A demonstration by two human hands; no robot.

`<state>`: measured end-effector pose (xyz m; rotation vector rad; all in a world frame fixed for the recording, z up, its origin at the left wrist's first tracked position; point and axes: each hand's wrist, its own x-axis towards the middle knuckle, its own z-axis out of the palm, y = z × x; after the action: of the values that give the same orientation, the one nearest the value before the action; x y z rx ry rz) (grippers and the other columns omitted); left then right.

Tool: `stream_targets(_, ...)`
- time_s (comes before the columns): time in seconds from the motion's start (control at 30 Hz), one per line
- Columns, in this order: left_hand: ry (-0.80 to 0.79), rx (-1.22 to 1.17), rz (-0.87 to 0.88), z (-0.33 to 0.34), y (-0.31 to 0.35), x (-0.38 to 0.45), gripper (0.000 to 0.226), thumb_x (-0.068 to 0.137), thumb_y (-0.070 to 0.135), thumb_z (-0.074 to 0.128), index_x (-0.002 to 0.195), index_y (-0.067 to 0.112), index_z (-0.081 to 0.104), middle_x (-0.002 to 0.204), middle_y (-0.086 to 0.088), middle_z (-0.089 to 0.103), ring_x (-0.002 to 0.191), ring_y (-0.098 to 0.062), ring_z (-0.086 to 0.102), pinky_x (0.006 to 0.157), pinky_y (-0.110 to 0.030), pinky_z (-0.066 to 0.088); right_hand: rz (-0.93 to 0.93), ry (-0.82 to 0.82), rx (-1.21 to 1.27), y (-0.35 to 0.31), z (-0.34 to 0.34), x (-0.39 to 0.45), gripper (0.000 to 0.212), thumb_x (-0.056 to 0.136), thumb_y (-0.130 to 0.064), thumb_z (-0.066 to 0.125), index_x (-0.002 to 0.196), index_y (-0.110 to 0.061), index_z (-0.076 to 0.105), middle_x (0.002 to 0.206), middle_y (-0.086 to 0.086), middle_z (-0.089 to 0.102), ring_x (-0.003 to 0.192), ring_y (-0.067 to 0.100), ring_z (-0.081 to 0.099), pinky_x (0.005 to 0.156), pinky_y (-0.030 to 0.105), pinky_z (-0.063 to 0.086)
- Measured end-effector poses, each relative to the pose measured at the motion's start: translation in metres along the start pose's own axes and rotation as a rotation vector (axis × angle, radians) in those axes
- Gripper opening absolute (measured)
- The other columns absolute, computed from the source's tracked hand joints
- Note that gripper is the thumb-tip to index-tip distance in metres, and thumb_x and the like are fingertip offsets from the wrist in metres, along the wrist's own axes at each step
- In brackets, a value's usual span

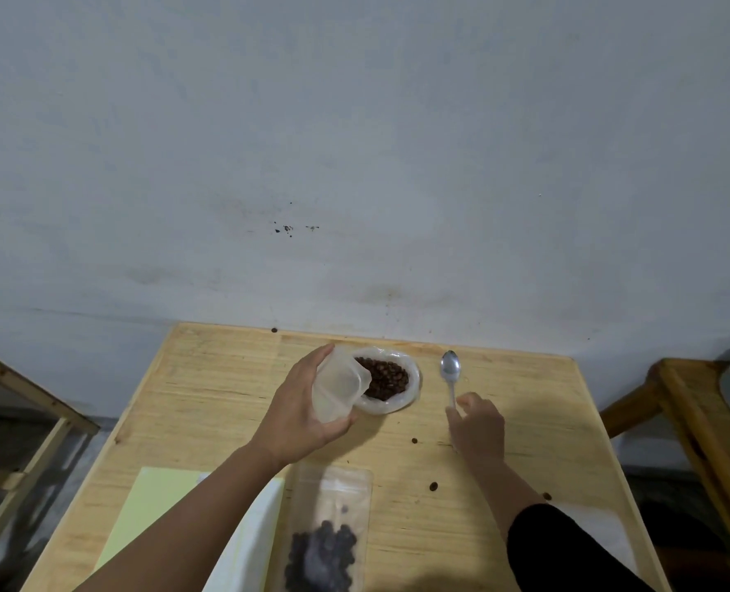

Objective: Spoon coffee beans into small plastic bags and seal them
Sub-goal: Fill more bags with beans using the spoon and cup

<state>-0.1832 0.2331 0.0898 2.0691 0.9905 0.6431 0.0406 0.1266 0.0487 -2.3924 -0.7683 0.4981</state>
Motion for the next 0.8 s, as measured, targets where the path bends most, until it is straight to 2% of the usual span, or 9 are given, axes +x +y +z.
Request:
stream_targets(0.1,0.006,0.032,-0.024,-0.004,-0.008,-0.005,0.099,0.061,0.049,0.075,0.144,0.027,0.027,0.144,0.014,0.034,0.13,-0.002,0.034,0.107,-0.025,0.032,0.024,-0.044,-0.127,0.012,0.011,0.004,0.017,0.085,-0.007,0.057,0.101,-0.001,0.058,0.093,0.012,0.056,0.085,0.021,0.05,0.069,0.026,0.033)
stream_targets(0.23,0.024,0.027,-0.098,-0.006,-0.014,-0.01,0.106,0.055,0.06,0.069,0.145,0.024,0.027,0.144,0.01,0.035,0.13,-0.006,0.036,0.108,-0.031,0.035,0.063,0.031,-0.136,0.016,0.024,0.004,0.013,0.083,0.005,0.05,0.094,0.003,0.055,0.091,0.02,0.06,0.09,0.035,0.057,0.065,0.031,0.036)
stream_targets(0.33,0.031,0.038,-0.135,-0.006,-0.018,-0.01,0.109,0.053,0.062,0.07,0.145,0.022,0.027,0.144,0.005,0.037,0.129,-0.01,0.038,0.107,-0.034,0.037,0.233,0.036,-0.008,0.011,0.024,0.008,0.021,0.082,0.006,0.051,0.103,0.006,0.056,0.102,0.025,0.062,0.1,0.038,0.057,0.077,0.037,0.044)
stream_targets(0.4,0.029,0.037,-0.148,-0.005,-0.023,-0.008,0.107,0.057,0.051,0.08,0.145,0.021,0.027,0.145,0.003,0.037,0.13,-0.011,0.038,0.108,-0.036,0.037,0.272,-0.002,0.015,0.009,0.025,0.011,0.021,0.085,-0.001,0.051,0.103,0.005,0.06,0.104,0.022,0.064,0.102,0.036,0.057,0.081,0.035,0.044)
stream_targets(0.5,0.026,0.034,-0.17,0.0,-0.029,-0.002,0.102,0.064,0.033,0.085,0.146,0.02,0.026,0.147,0.002,0.035,0.132,-0.013,0.035,0.109,-0.036,0.035,0.243,0.062,0.07,0.006,0.02,0.009,0.02,0.09,-0.007,0.049,0.099,0.002,0.065,0.1,0.019,0.067,0.093,0.031,0.059,0.072,0.028,0.036)
stream_targets(0.63,0.0,0.023,-0.189,0.009,-0.034,0.009,0.104,0.064,0.032,0.084,0.147,0.018,0.023,0.148,0.002,0.033,0.134,-0.012,0.033,0.11,-0.028,0.031,0.155,0.272,0.249,-0.006,0.005,0.001,0.016,0.091,-0.01,0.049,0.098,-0.004,0.063,0.088,0.013,0.069,0.077,0.022,0.056,0.063,0.023,0.029)
stream_targets(0.7,-0.012,0.026,-0.185,0.015,-0.036,0.013,0.105,0.064,0.032,0.084,0.147,0.018,0.022,0.148,0.002,0.032,0.134,-0.012,0.032,0.108,-0.023,0.027,0.073,0.285,0.356,-0.014,-0.001,-0.004,0.015,0.088,-0.012,0.052,0.098,-0.013,0.063,0.079,0.007,0.07,0.075,0.023,0.063,0.062,0.025,0.039)
stream_targets(0.77,-0.034,0.028,-0.182,0.02,-0.039,0.016,0.104,0.065,0.033,0.083,0.147,0.019,0.021,0.148,0.001,0.032,0.134,-0.012,0.032,0.107,-0.021,0.026,0.0,0.247,0.446,-0.021,-0.007,-0.011,0.013,0.085,-0.011,0.055,0.086,-0.019,0.065,0.07,0.001,0.069,0.066,0.02,0.064,0.065,0.032,0.053)
stream_targets(0.8,-0.049,0.024,-0.185,0.022,-0.04,0.017,0.103,0.065,0.034,0.083,0.147,0.019,0.022,0.148,0.001,0.032,0.134,-0.013,0.032,0.106,-0.021,0.026,-0.053,0.224,0.465,-0.024,-0.009,-0.015,0.012,0.084,-0.01,0.058,0.081,-0.019,0.066,0.067,0.0,0.068,0.063,0.018,0.064,0.065,0.035,0.054)
